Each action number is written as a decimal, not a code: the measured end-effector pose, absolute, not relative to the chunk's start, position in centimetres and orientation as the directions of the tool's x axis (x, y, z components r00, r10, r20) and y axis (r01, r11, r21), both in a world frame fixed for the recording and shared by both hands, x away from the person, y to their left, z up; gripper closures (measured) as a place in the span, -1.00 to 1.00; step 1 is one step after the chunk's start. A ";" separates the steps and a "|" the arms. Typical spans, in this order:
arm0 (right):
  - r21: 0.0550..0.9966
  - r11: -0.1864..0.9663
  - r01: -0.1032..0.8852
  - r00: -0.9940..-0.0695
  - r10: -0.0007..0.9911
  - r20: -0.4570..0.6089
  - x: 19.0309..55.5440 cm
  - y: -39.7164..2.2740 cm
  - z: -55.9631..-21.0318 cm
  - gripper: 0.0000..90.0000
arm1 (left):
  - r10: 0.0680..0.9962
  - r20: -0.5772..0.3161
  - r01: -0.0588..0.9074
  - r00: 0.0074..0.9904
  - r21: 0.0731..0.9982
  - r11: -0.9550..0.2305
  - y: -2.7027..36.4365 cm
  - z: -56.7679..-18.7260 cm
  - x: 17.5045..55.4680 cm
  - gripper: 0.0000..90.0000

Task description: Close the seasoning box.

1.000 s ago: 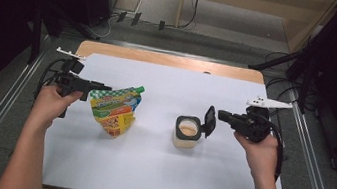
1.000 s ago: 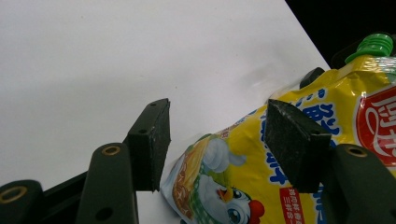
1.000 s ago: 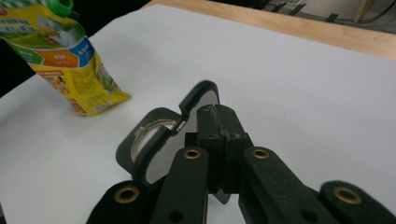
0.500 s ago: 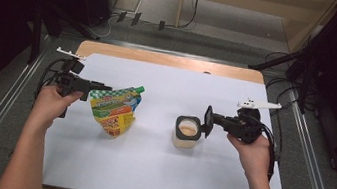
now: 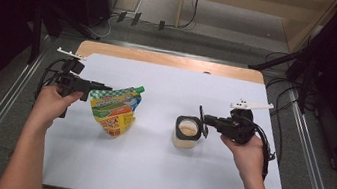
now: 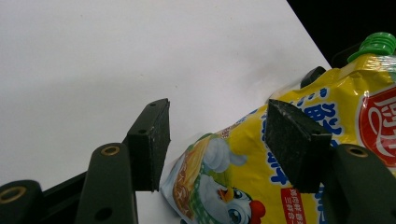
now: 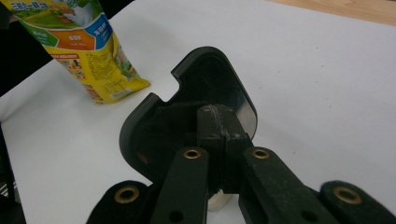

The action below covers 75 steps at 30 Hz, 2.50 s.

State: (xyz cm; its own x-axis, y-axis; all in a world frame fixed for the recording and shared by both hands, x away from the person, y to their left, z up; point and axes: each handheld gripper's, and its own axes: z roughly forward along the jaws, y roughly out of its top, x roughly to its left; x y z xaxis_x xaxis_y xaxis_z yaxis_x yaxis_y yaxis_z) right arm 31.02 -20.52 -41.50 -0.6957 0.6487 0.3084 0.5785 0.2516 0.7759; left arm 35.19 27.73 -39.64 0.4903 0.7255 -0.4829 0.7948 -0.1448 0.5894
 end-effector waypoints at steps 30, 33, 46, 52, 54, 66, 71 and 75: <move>0.742 0.356 0.568 -0.745 0.607 0.279 30.7 -17.1 -43.8 1.00 | 0.727 -0.484 0.802 0.486 0.577 -0.152 27.6 -40.0 35.3 -0.08; 0.745 0.360 0.561 -0.751 0.599 0.277 30.7 -17.1 -43.8 0.95 | 0.721 -0.493 0.802 0.487 0.580 -0.144 27.6 -39.9 35.2 -0.08; 0.812 0.276 0.514 -0.729 0.640 0.243 31.2 -20.4 -42.3 0.45 | 0.720 -0.492 0.802 0.490 0.578 -0.151 27.6 -40.1 35.3 -0.08; 0.823 0.255 0.508 -0.711 0.664 0.232 31.5 -21.9 -42.5 0.32 | 0.720 -0.494 0.804 0.487 0.575 -0.149 27.6 -40.3 35.4 -0.08; 0.825 0.253 0.505 -0.706 0.671 0.227 31.6 -22.3 -42.6 0.29 | 0.721 -0.494 0.804 0.485 0.577 -0.146 27.6 -40.3 35.4 -0.08; 0.816 0.223 0.534 -0.656 0.718 0.233 32.6 -24.5 -44.4 0.15 | 0.725 -0.494 0.808 0.479 0.571 -0.146 27.7 -40.5 35.5 -0.08; 0.810 0.210 0.548 -0.637 0.732 0.241 32.9 -25.1 -45.3 0.12 | 0.725 -0.495 0.810 0.480 0.568 -0.148 27.7 -40.7 35.5 -0.08; 0.799 0.190 0.571 -0.613 0.746 0.261 33.4 -25.7 -46.6 0.06 | 0.723 -0.501 0.814 0.475 0.562 -0.144 27.8 -40.9 35.5 -0.08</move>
State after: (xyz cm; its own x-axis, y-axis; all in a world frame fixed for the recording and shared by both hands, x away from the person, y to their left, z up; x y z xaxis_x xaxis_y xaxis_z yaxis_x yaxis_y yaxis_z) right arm 33.38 -25.66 -46.59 -0.6131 0.7456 0.2612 0.5712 0.1900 0.7985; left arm 35.52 27.79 -40.92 0.4746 0.7234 -0.5014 0.8143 -0.1445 0.5622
